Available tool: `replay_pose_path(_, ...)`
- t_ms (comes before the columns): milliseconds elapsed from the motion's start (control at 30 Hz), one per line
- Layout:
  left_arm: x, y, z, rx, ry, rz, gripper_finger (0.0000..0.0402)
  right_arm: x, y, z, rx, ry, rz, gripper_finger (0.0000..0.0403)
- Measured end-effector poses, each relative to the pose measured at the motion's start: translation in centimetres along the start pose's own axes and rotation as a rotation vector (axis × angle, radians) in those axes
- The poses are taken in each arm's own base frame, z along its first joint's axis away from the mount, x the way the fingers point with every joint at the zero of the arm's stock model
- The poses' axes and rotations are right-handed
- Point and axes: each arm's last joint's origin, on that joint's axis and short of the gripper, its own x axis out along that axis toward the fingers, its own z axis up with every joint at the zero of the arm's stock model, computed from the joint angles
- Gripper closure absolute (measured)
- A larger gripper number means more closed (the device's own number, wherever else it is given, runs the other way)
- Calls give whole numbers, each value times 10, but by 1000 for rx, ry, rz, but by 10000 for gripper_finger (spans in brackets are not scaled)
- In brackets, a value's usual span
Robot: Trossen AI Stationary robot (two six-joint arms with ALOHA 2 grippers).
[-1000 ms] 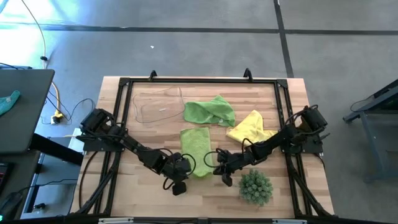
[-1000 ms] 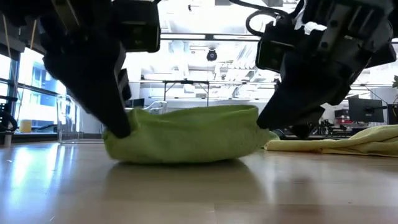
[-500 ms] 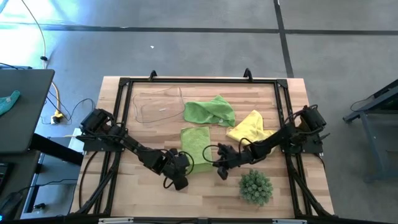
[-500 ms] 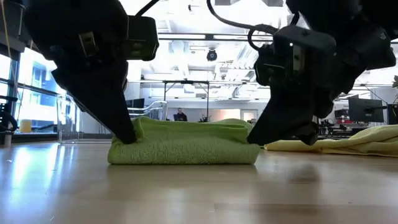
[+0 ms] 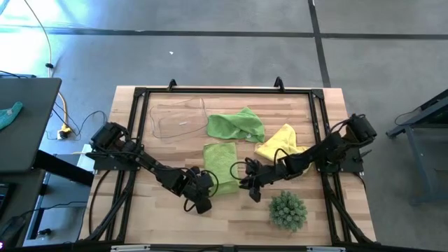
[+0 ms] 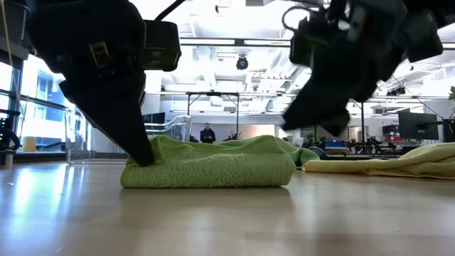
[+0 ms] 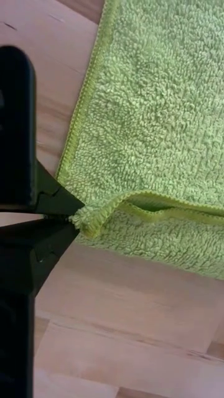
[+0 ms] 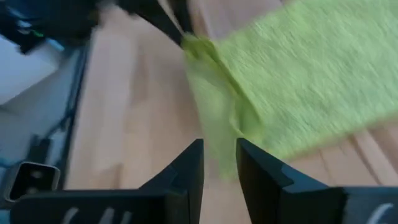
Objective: Roll microfiber towels into tight, uniform cylinder then place into a basket
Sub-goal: Roll the light green towel
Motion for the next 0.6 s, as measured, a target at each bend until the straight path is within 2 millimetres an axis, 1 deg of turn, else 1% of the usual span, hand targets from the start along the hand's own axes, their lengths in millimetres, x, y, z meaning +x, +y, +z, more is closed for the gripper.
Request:
replay_pose_path(133, 0, 0, 0, 1, 1, 3, 400, 9, 3, -5, -85, -48, 17, 316)
replay_pose_path(300, 0, 0, 0, 1, 1, 4, 400, 22, -4, -12, -92, -50, 3, 316)
replay_pose_path(600, 0, 0, 0, 1, 1, 4, 400, 35, -19, -23, -100, -1, -53, 316)
